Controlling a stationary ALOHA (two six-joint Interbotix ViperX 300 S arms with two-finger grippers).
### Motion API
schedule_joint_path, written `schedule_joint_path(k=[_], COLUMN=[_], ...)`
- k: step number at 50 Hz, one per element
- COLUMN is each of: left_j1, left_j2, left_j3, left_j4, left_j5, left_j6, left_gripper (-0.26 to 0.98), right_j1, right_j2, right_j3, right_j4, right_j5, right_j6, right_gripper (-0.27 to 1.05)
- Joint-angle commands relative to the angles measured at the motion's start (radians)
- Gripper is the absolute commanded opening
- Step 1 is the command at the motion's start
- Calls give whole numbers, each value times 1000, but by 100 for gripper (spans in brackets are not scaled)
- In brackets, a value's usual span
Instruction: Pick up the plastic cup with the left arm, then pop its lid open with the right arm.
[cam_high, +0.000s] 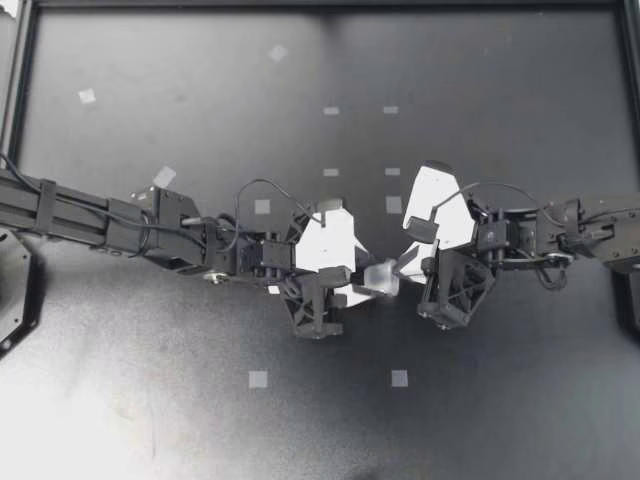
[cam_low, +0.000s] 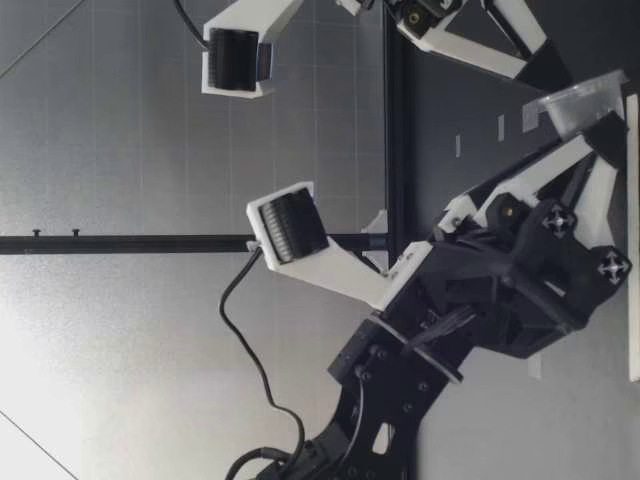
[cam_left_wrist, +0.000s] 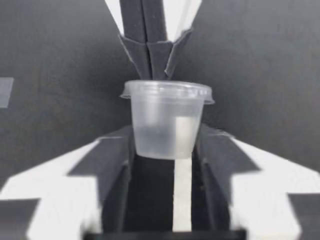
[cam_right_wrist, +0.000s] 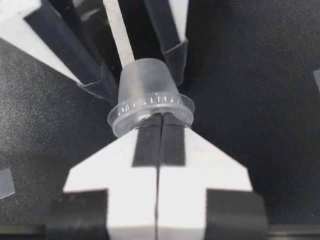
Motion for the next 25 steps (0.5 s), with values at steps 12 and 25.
schedule_joint_path(k=[12,25], left_j1=[0,2], left_j2=[-80,-347], left_j3=[6,204], left_j4=[2,-15], left_j5=[6,-390], left_j6=[3,106], left_gripper=[19,17], right_j1=[-8,-8], right_j2=[-141,-592], right_j3=[12,189], right_j4=[0,48], right_j5=[8,-202], right_j6=[71,414], right_gripper=[-5,61])
